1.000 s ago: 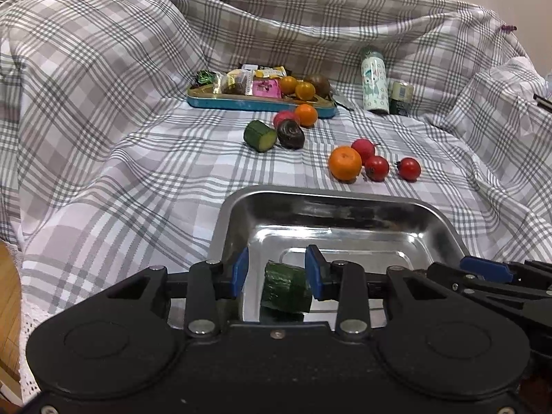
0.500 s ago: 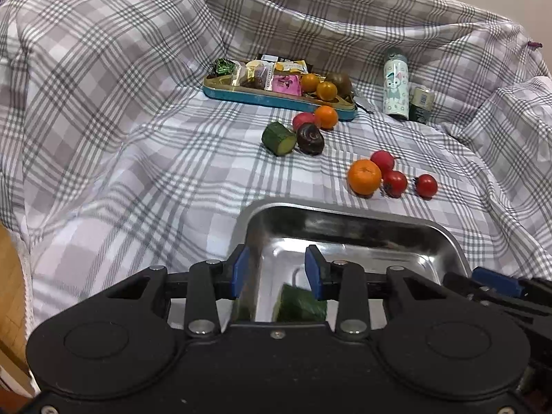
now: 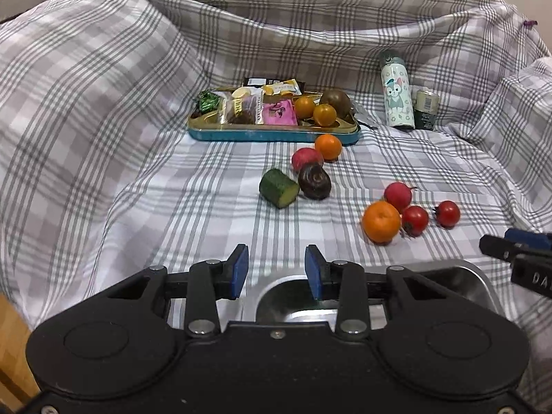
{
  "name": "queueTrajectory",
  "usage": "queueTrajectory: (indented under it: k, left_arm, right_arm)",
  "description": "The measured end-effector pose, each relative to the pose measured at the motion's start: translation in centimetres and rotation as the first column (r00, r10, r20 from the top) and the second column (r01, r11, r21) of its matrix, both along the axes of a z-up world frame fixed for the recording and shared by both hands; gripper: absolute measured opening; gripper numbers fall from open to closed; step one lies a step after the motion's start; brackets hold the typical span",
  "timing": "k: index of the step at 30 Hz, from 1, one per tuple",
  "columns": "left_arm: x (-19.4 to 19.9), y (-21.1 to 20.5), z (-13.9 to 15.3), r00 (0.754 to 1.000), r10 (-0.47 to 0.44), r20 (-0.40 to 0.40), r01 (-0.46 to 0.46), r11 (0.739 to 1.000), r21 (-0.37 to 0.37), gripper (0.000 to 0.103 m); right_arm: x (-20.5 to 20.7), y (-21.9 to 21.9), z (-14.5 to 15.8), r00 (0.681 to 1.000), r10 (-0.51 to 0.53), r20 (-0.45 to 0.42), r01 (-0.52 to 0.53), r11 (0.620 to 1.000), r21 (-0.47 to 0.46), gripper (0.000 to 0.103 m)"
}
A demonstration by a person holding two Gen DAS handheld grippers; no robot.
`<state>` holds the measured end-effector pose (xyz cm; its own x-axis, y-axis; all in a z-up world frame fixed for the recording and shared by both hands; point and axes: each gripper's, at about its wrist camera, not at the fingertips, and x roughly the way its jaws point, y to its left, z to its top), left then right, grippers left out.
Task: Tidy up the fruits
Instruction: 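Reach the right tool to a red tomato while the left tool reaches another cucumber piece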
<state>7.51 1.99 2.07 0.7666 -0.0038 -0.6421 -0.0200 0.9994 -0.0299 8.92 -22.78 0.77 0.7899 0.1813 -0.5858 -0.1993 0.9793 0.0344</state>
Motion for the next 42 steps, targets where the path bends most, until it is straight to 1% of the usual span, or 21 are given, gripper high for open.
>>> queueTrajectory:
  k: [4,10,14,19,23,26,29,34,36,37,42]
  left_arm:
    - [2.0,0.0,-0.4,1.0,-0.007,-0.001,0.007,1.0,0.022,0.045]
    - [4.7,0.2,-0.7,1.0,-0.026,0.005,0.026,0.999,0.023,0.045]
    - [6.4,-0.1,-1.1,0.999,-0.034,0.002,0.034,0.998,0.047,0.045]
    - [7.8,-0.5,-1.7,0.998,-0.07,-0.002,0.07,0.993,0.095,0.045]
    - [8.6,-0.6,-2.3,0.996,-0.093,-0.016,0.095,0.988,0.121,0.045]
    - [9.1,-0.5,-2.6,0.994,-0.107,-0.028,0.11,0.986,0.123,0.045]
    - [9.7,-0.5,-2.9,0.992,-0.118,-0.042,0.122,0.984,0.128,0.045]
    - [10.8,-0.4,-3.3,0.991,-0.117,-0.058,0.125,0.982,0.141,0.046]
    - [11.3,-0.3,-3.4,0.99,-0.125,-0.065,0.134,0.981,0.143,0.048]
    - [11.5,-0.3,-3.4,0.989,-0.132,-0.069,0.14,0.979,0.145,0.051]
    - [12.6,-0.5,-3.8,0.981,-0.17,-0.092,0.183,0.97,0.162,0.052]
  right_arm:
    - [1.7,0.2,-0.3,1.0,-0.007,-0.005,0.007,1.0,-0.008,0.043]
    - [4.2,0.3,-1.0,1.0,-0.013,-0.018,0.013,1.0,-0.024,0.043]
    - [5.8,0.0,-1.5,0.999,-0.022,-0.039,0.022,1.0,-0.016,0.043]
    - [7.5,-0.1,-2.2,0.997,-0.02,-0.076,0.019,1.0,-0.022,0.043]
    - [8.0,-0.2,-2.7,0.995,-0.012,-0.103,0.008,0.999,-0.037,0.043]
    - [8.4,-0.4,-3.1,0.992,0.001,-0.129,-0.007,0.999,-0.051,0.043]
    - [8.5,-0.3,-3.4,0.992,0.009,-0.128,-0.019,0.996,-0.083,0.043]
    - [8.9,0.0,-3.5,0.992,0.03,-0.124,-0.042,0.994,-0.099,0.043]
    - [9.1,0.1,-3.6,0.992,0.038,-0.123,-0.051,0.993,-0.108,0.042]
    - [9.2,0.2,-3.6,0.992,0.041,-0.122,-0.055,0.992,-0.111,0.042]
    - [9.8,0.1,-3.7,0.991,0.052,-0.124,-0.066,0.991,-0.115,0.042]
